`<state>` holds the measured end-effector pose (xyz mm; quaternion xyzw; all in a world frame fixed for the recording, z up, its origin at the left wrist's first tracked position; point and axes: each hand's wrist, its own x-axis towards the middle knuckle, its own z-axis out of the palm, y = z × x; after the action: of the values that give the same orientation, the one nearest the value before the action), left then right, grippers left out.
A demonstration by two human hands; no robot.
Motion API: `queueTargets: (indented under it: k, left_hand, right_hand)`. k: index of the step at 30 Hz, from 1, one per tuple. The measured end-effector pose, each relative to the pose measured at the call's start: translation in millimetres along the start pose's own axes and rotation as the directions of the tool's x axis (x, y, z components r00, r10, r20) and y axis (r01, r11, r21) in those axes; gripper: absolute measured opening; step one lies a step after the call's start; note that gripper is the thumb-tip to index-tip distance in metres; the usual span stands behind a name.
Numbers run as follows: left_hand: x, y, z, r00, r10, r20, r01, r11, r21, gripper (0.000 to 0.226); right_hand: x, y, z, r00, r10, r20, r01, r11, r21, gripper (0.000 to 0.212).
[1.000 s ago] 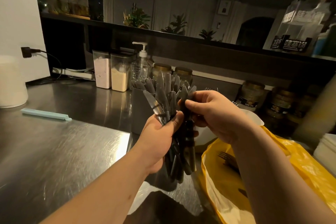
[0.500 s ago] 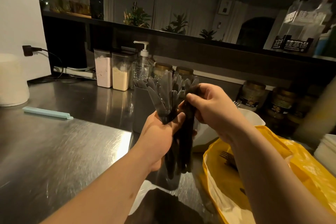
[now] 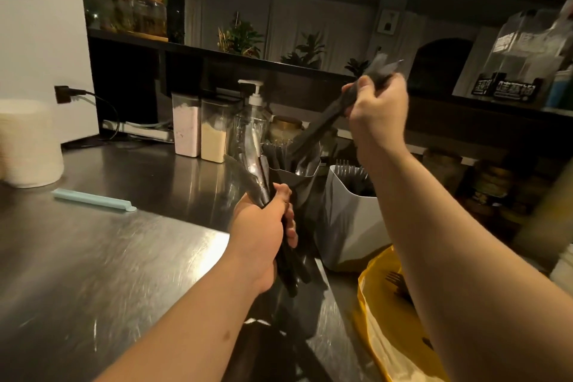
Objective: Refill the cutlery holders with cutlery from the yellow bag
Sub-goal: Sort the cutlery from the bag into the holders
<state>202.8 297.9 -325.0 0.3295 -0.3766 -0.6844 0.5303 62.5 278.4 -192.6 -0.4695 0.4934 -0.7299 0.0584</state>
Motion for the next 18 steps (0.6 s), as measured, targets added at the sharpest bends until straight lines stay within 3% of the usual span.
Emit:
queueTargets:
  k: [5, 8, 9, 11, 15, 18]
  left_hand:
    - [-7, 2, 0, 0.986, -0.017, 0.164, 0.016, 1.000, 0.012, 0.020]
    - [-10, 4, 0, 0.975, -0.017, 0.223, 0.008, 0.999, 0.043, 0.036]
    - [-10, 3, 0, 0.971, -0.017, 0.237, 0.003, 0.998, 0.062, 0.044]
    - [-10, 2, -1, 0.965, -0.016, 0.261, -0.017, 0.992, 0.125, 0.052]
    - [-12, -3, 2, 0.931, -0.007, 0.364, -0.044, 0.990, 0.134, 0.020]
    - [-19, -5, 6, 0.909, 0.001, 0.416, -0.061, 0.989, 0.131, 0.027]
  right_hand:
    - [-6, 27, 14, 0.931, 0.228, 0.283, -0.098, 0.908, -0.408, 0.019]
    - [-17, 17, 8, 0.844, 0.364, 0.395, -0.063, 0.797, -0.600, 0.013]
    - [-19, 13, 3, 0.831, 0.378, 0.409, -0.039, 0.772, -0.634, 0.021]
    - [-26, 7, -10, 0.847, 0.350, 0.401, -0.032, 0.785, -0.618, 0.045]
    - [-58, -6, -35, 0.897, 0.217, 0.386, -0.026, 0.896, -0.444, 0.027]
    - [-73, -11, -44, 0.928, 0.082, 0.364, 0.118, 0.860, -0.496, 0.041]
